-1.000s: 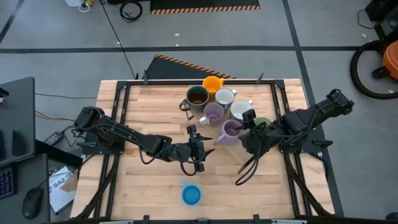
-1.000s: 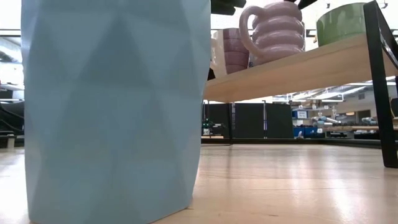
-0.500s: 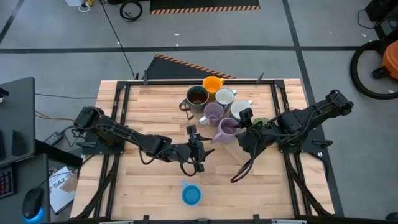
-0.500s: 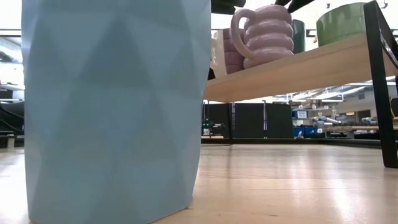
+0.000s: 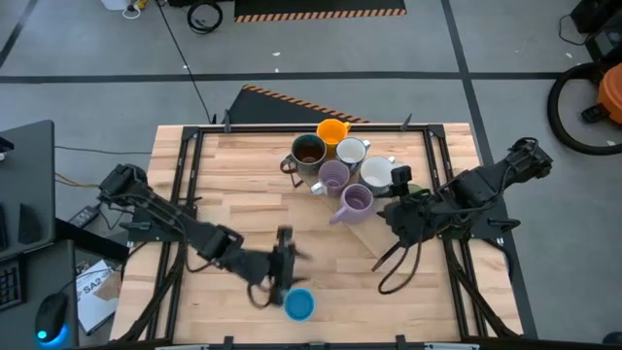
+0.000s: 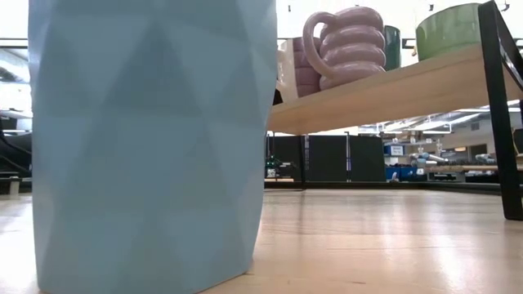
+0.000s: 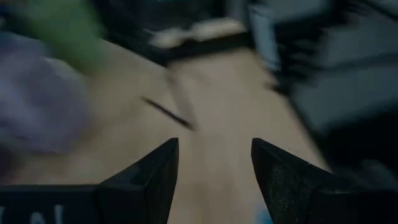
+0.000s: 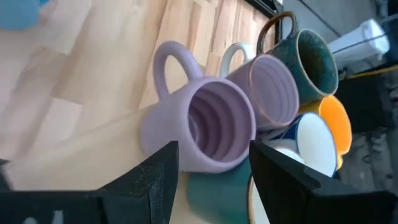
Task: Place coffee mugs
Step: Put the blue mug on the shelf
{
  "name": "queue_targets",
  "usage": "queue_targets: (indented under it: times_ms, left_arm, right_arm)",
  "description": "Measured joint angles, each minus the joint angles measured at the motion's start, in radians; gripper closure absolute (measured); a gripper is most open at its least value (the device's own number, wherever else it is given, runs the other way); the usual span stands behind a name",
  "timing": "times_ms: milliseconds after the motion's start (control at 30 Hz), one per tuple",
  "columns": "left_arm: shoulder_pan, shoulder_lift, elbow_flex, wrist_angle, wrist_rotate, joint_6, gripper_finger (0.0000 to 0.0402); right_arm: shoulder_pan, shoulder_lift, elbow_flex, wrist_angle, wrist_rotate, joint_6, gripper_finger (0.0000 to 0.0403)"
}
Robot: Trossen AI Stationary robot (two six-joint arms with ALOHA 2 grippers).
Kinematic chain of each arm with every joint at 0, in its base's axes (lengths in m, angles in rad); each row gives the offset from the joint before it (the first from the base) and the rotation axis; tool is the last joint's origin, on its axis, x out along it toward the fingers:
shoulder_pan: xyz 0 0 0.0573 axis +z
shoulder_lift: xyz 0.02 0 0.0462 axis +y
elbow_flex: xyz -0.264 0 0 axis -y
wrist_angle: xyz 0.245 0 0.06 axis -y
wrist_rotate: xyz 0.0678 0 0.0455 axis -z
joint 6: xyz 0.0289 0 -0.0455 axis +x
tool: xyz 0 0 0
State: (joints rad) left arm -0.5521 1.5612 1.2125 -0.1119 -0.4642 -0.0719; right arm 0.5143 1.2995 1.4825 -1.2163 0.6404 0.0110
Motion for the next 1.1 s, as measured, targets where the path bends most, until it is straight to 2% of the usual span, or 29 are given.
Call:
queue_targets:
  times_ms: [200,333,433,600,767,1000,1100]
  left_arm:
    - [-0.079,0.050,0.000,-0.106,0.175,-0.181,0.0194]
    - [-0.108,0.078,0.010,-0.121,0.221,-0.296,0.0194]
    - [-0.123,0.118,0.072,-0.222,0.226,-0.340,0.0194]
    - [-0.137,0.206,0.238,-0.405,0.238,-0.335,0.0194]
    - [-0.154,0.269,0.343,-0.579,0.249,-0.287,0.0194]
    - [-0.164,0.330,0.424,-0.662,0.269,-0.244,0.0194]
    - [-0.162,0.357,0.437,-0.669,0.266,-0.182,0.0194]
  right_arm:
    - [0.088,-0.001,0.020,-0.035,0.055,0.131,0.0202]
    - [0.154,-0.001,0.020,-0.034,0.078,0.209,0.0202]
    - [0.184,0.012,0.020,-0.015,0.075,0.268,0.0202]
    - [0.216,0.081,0.020,0.030,0.037,0.290,0.0202]
    - [0.234,0.127,0.020,0.065,0.021,0.337,0.0202]
    - [0.264,0.183,0.020,0.196,-0.017,0.307,0.0202]
    - [0.275,0.197,0.020,0.207,-0.017,0.306,0.0202]
